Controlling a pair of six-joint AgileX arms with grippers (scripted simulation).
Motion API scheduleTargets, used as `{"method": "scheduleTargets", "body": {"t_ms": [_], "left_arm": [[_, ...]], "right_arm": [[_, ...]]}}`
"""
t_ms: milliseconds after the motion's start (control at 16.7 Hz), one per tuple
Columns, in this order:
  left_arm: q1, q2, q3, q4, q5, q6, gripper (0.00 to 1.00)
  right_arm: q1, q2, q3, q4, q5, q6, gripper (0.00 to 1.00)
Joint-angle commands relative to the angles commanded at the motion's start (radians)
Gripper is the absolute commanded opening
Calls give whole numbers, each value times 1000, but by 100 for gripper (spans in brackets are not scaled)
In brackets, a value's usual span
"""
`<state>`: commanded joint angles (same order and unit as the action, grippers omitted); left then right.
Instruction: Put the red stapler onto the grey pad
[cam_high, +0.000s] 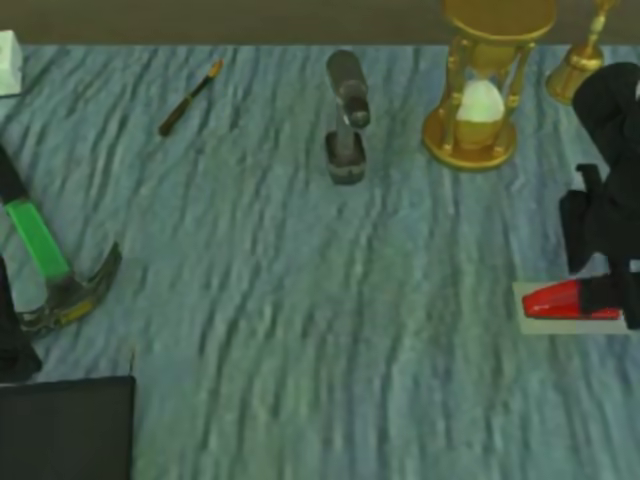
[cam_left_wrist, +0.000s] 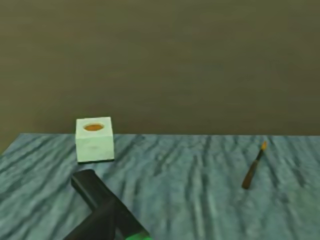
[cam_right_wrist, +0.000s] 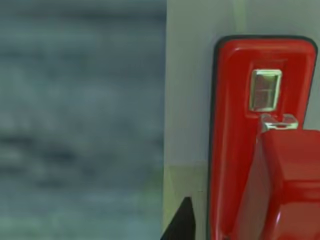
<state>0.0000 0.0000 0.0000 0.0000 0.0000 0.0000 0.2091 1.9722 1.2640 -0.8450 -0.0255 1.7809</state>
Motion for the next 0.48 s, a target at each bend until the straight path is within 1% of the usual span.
{"method": "scheduleTargets", "body": {"t_ms": [120,180,480], "left_arm": [[0,0,0,0,0,0,100],[0,0,0,0,0,0,100],[0,0,0,0,0,0,100]], "right_arm": [[0,0,0,0,0,0,98],[0,0,0,0,0,0,100],[0,0,0,0,0,0,100]]}}
